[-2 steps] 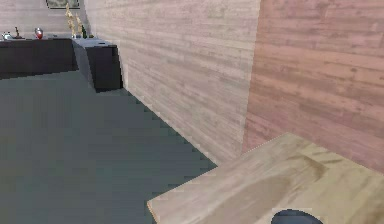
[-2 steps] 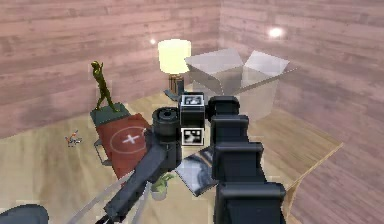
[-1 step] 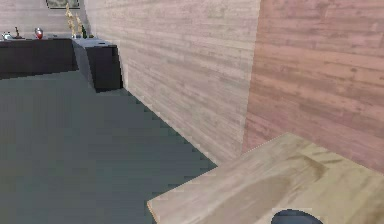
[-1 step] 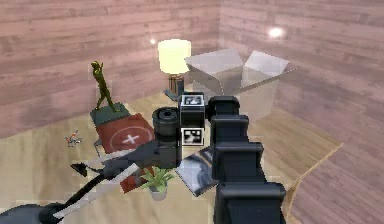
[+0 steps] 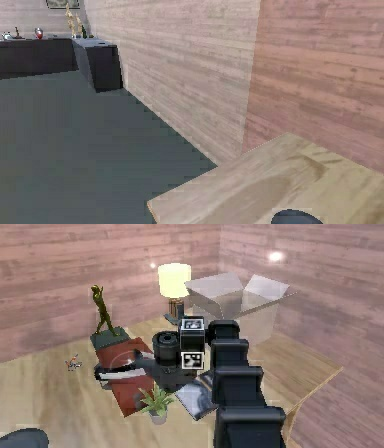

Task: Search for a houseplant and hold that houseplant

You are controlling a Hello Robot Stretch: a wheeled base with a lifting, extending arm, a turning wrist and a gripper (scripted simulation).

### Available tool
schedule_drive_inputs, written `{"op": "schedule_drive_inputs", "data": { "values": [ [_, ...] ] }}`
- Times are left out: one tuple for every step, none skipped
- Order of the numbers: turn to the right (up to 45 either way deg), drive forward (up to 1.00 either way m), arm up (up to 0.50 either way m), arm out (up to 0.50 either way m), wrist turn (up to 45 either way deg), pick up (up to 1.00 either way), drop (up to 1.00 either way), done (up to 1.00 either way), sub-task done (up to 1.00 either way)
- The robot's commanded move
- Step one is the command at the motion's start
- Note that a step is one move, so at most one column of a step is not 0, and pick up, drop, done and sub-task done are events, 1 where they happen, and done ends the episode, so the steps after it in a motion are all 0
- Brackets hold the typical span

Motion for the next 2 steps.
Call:
{"op": "schedule_drive_inputs", "data": {
  "values": [
    [0.0,0.0,0.0,0.0,15.0,0.0,0.0,0.0,0.0],
    [0.0,0.0,-0.3,0.0,0.0,0.0,0.0,0.0,0.0]
  ]
}}
